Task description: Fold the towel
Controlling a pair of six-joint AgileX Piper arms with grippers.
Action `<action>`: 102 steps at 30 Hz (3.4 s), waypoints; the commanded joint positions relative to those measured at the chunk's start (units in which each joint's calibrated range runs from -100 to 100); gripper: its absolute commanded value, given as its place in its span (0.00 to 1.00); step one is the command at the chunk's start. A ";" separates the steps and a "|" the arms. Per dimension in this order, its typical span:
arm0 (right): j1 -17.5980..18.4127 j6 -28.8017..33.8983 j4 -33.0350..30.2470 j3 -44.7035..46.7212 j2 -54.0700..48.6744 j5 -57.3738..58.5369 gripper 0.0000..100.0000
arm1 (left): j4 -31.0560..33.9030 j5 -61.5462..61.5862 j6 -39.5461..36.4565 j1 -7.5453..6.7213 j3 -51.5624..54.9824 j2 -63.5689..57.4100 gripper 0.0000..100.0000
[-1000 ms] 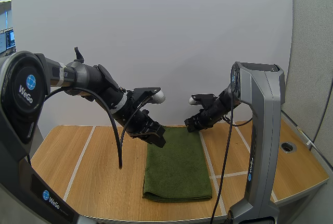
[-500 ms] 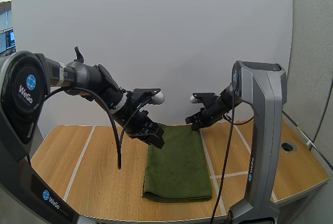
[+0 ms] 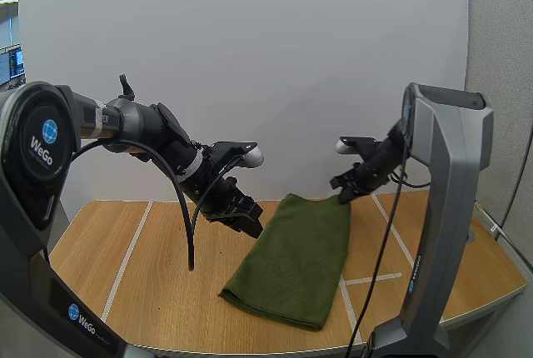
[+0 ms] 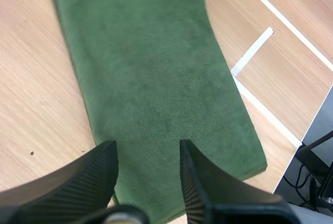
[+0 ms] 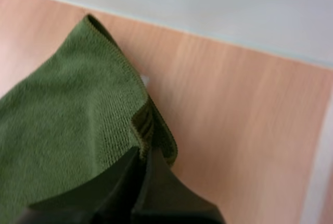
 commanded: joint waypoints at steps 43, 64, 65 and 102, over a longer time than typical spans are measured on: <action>-19.07 -16.58 0.14 39.41 -27.77 7.65 1.00 | 3.63 7.52 -1.82 0.03 0.16 -0.51 0.62; -19.07 -17.16 3.56 39.41 -49.54 15.86 1.00 | 8.97 -9.86 -5.15 0.33 0.16 10.49 0.82; -19.07 -17.07 3.56 39.41 -50.04 16.54 1.00 | 8.97 -10.20 -5.13 0.33 0.16 10.99 0.82; -19.07 -16.97 6.04 39.41 -53.69 22.37 1.00 | -2.58 -21.66 3.99 0.33 -0.06 23.71 0.00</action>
